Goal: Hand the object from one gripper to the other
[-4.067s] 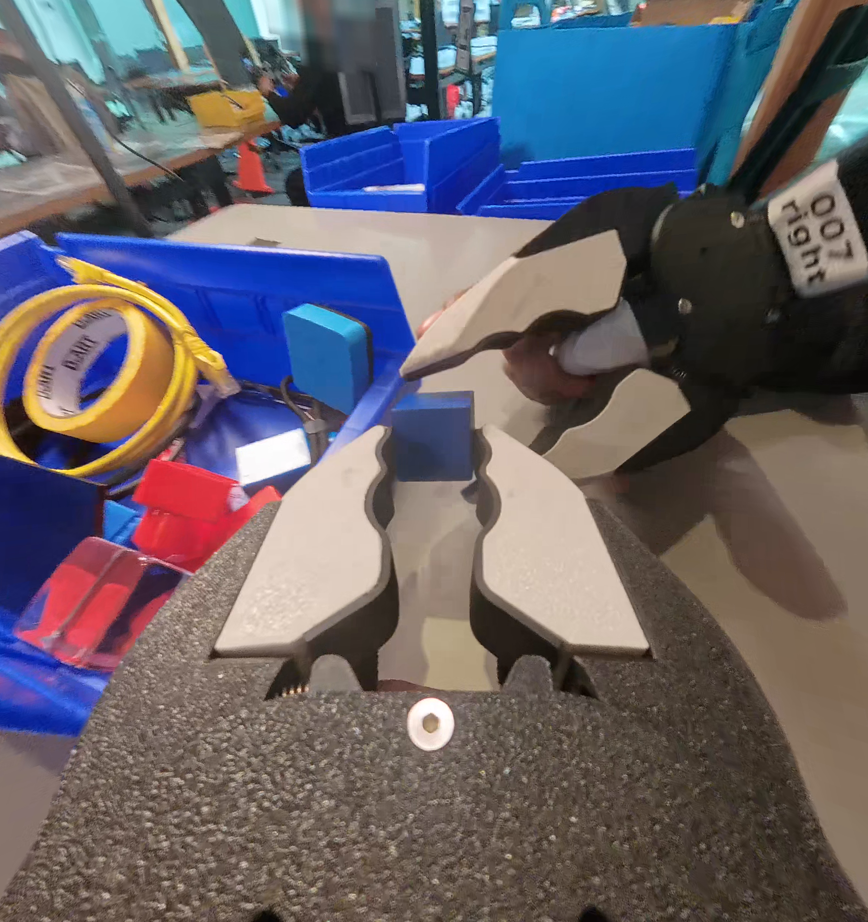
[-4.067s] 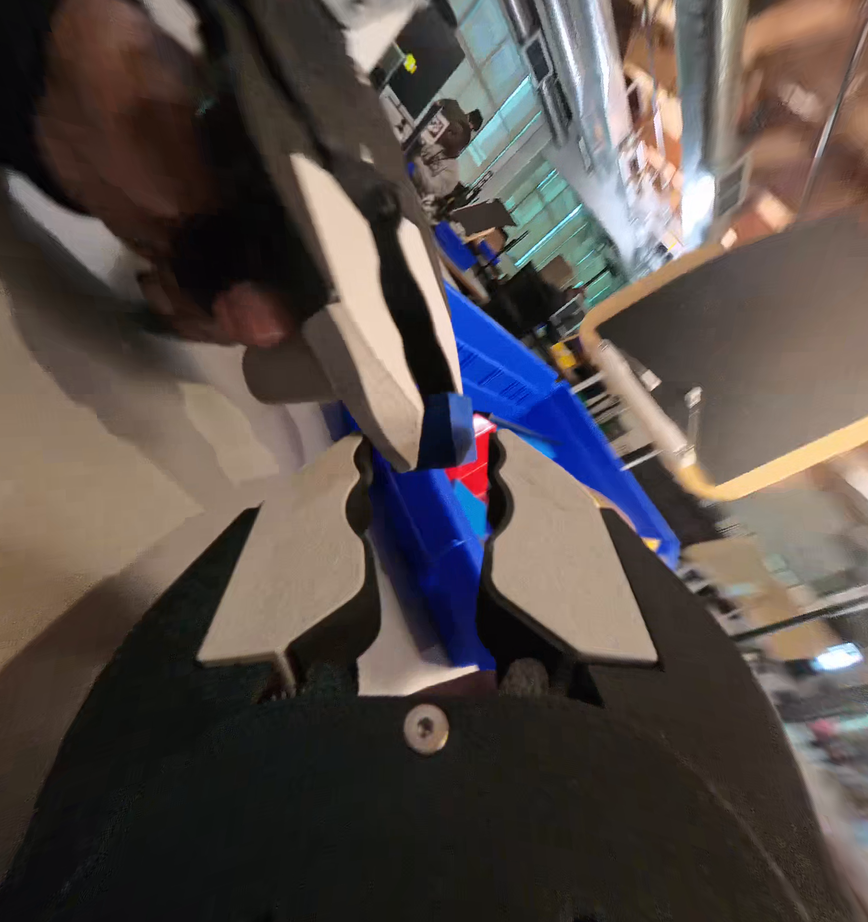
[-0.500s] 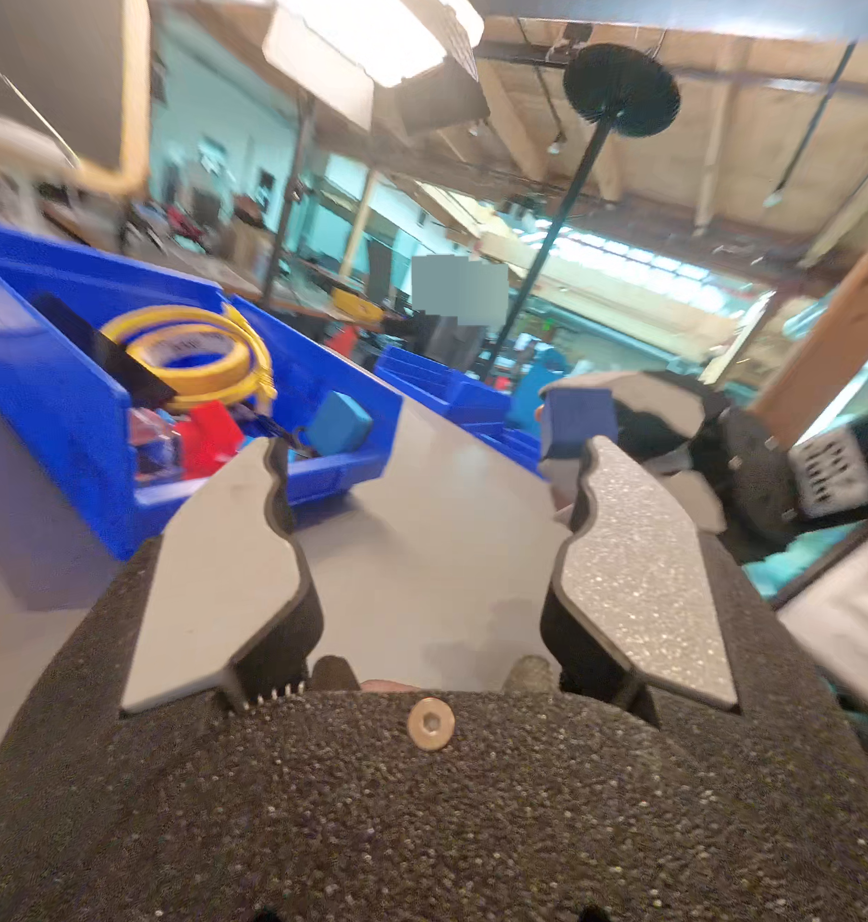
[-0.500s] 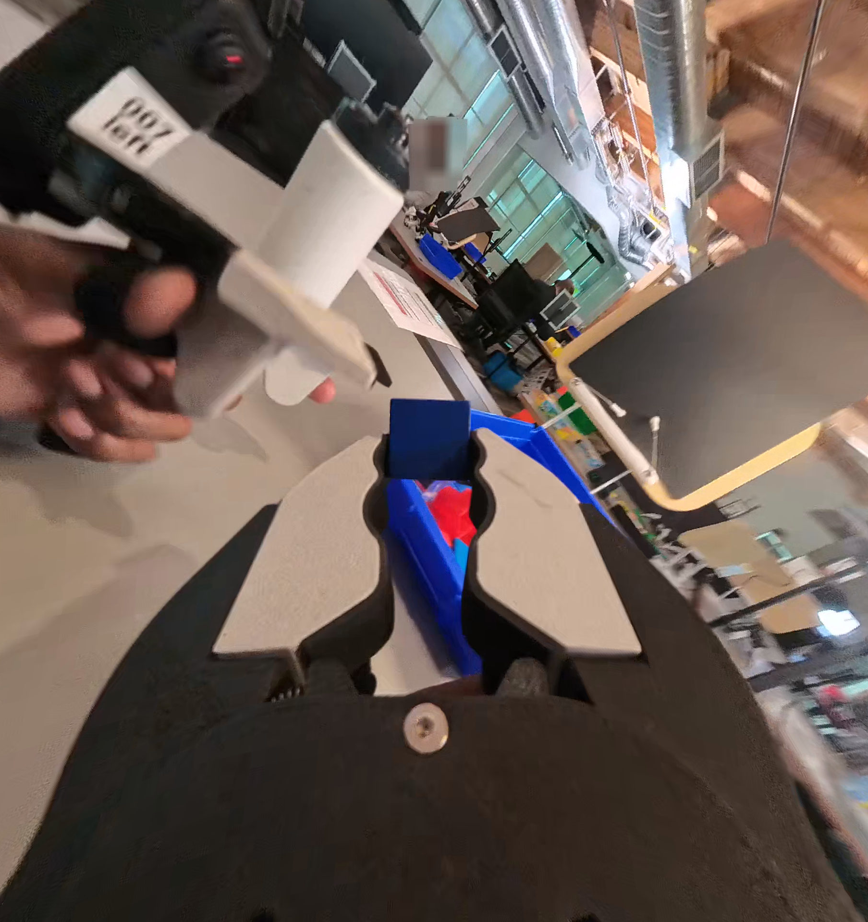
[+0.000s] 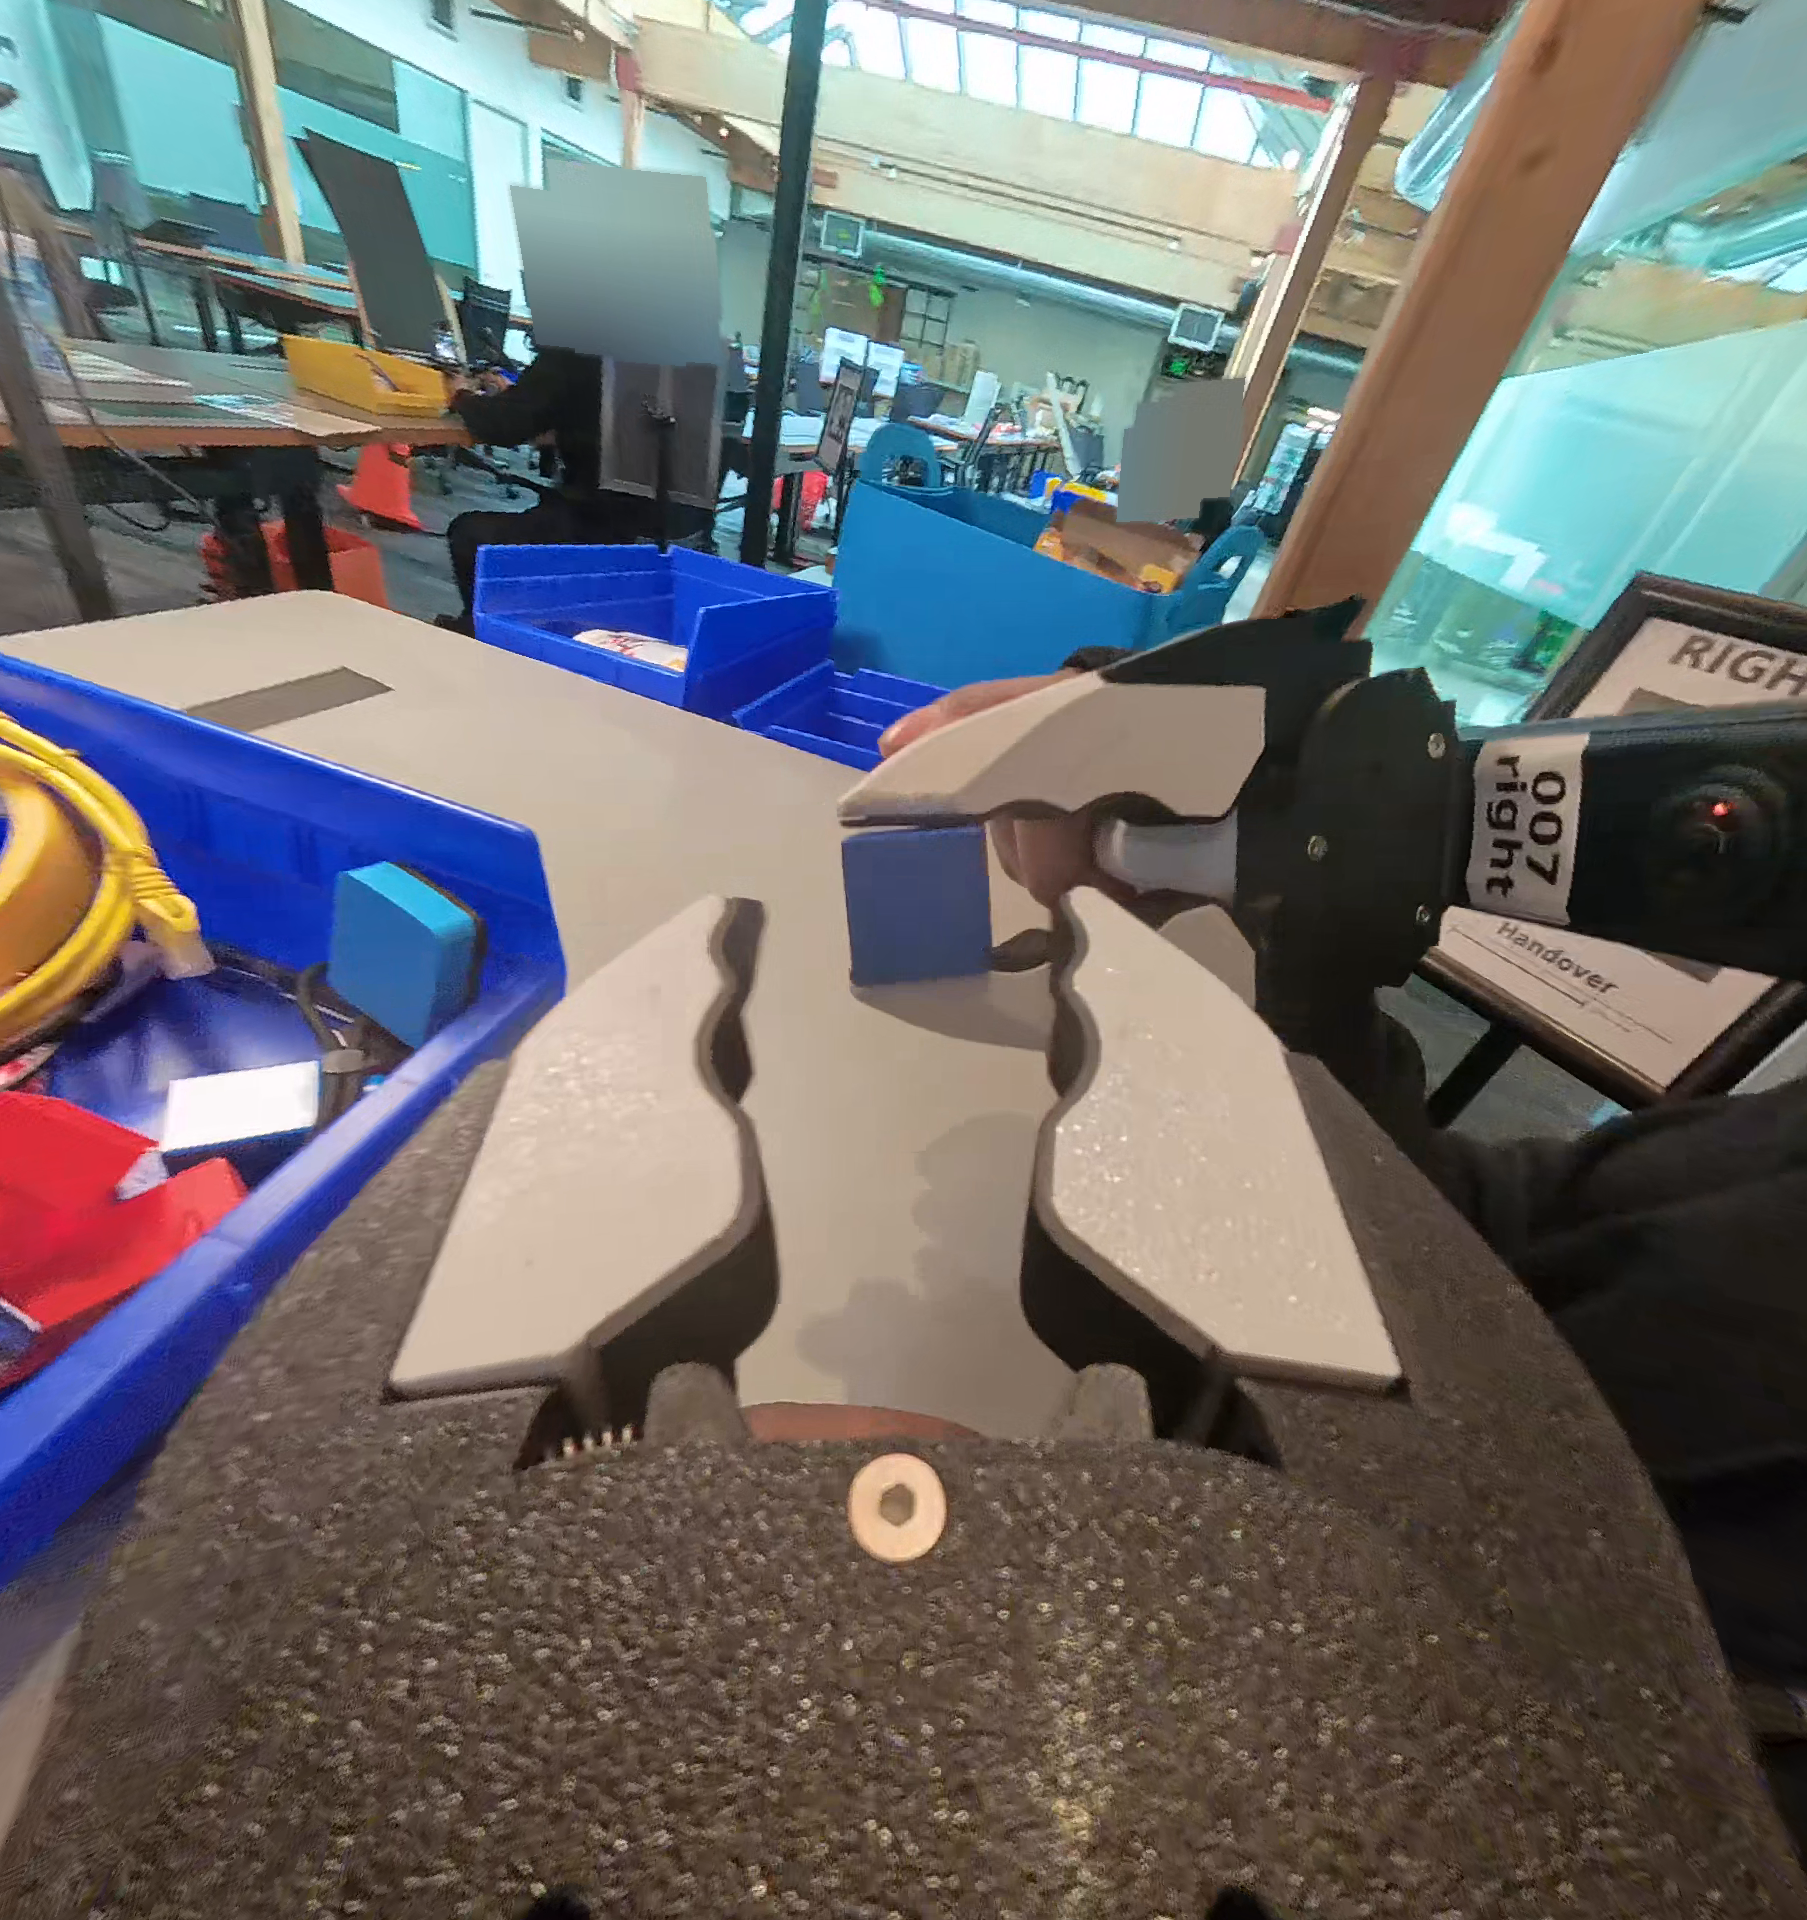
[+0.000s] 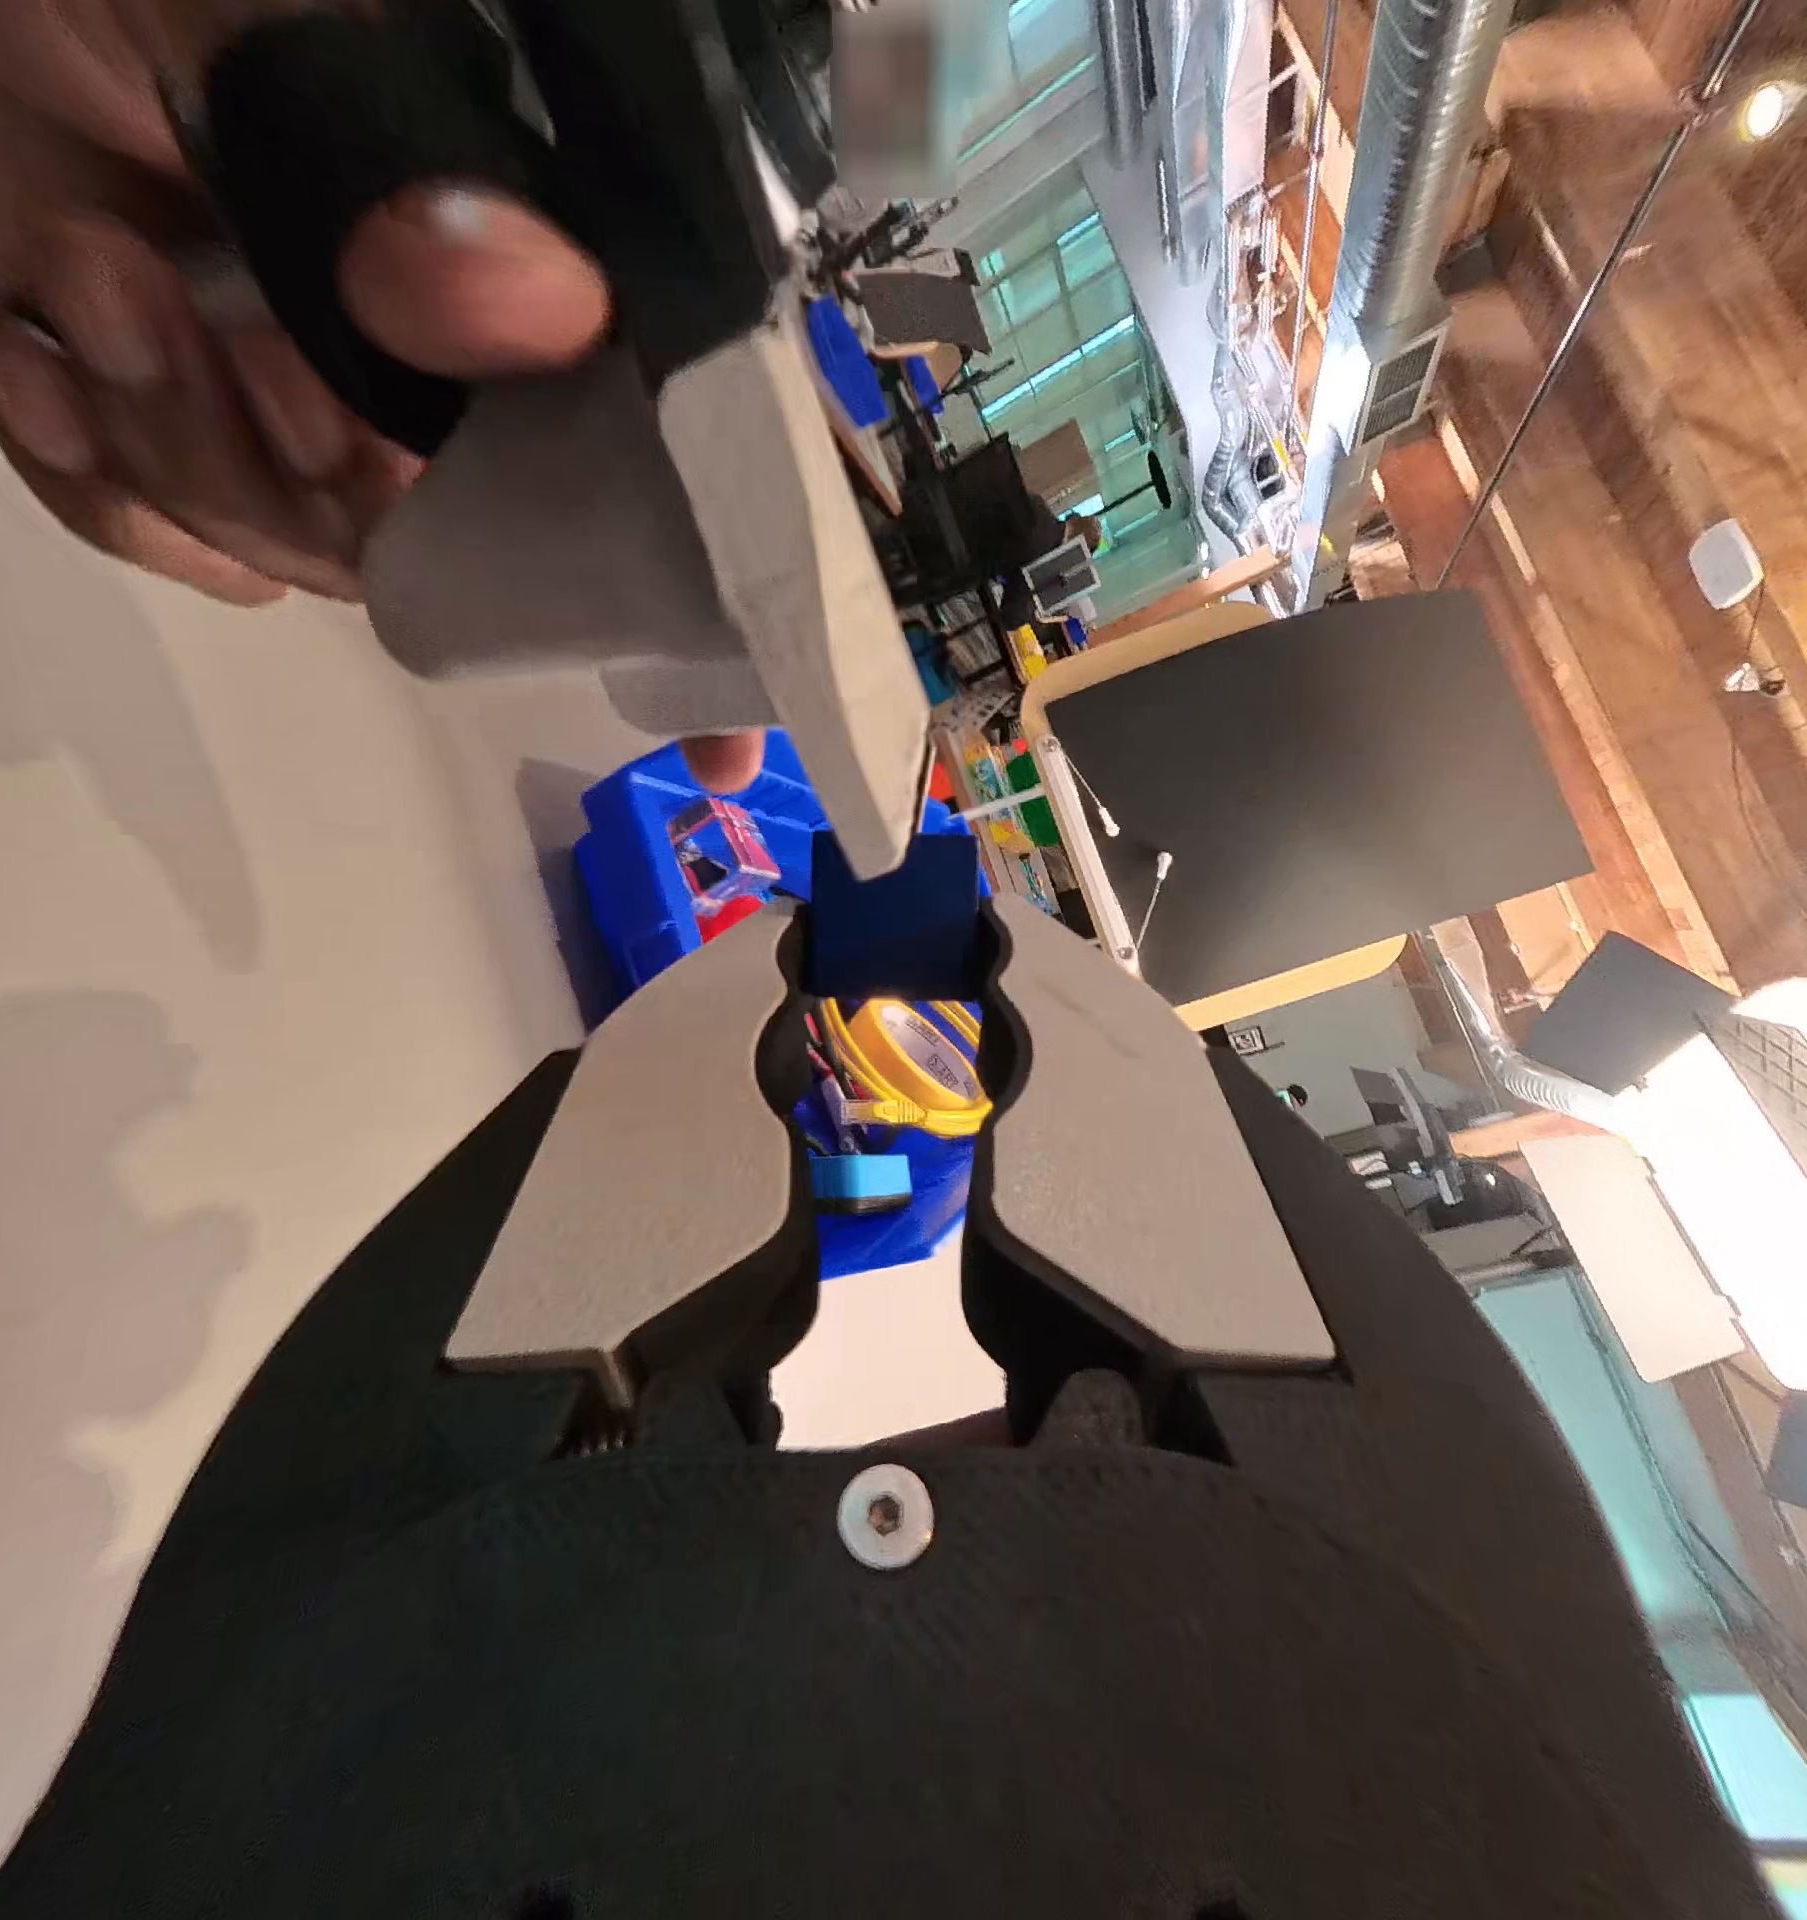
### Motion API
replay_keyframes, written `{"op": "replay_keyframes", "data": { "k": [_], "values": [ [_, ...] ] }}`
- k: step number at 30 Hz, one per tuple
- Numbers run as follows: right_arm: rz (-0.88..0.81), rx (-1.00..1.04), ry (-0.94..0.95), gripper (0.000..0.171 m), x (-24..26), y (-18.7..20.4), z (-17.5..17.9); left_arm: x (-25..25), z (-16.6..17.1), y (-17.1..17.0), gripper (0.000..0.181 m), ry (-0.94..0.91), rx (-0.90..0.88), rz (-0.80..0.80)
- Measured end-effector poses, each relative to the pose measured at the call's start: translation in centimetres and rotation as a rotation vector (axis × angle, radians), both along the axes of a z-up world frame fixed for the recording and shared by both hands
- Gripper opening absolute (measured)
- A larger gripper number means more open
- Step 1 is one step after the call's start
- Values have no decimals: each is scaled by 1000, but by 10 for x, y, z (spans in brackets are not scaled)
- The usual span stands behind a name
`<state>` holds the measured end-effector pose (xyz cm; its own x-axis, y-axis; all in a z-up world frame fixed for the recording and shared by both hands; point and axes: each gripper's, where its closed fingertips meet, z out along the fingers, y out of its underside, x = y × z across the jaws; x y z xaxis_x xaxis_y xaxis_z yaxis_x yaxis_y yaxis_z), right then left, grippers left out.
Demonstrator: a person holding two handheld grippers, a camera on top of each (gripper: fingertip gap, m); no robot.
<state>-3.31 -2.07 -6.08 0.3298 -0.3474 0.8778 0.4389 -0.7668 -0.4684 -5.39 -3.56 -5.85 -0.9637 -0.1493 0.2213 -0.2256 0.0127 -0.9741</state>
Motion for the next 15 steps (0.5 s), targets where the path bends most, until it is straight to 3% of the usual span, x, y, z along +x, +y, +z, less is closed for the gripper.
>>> {"op": "replay_keyframes", "data": {
  "k": [5, 15],
  "values": [
    [-25, -48, -23, 29, -3, 4, 4, 2, -5, -4, 48, 20, -26, 28],
    [25, -68, -75, 29, -25, 23, 17, -23, 17, -1, 30, -162, 2, 50]
  ]
}}
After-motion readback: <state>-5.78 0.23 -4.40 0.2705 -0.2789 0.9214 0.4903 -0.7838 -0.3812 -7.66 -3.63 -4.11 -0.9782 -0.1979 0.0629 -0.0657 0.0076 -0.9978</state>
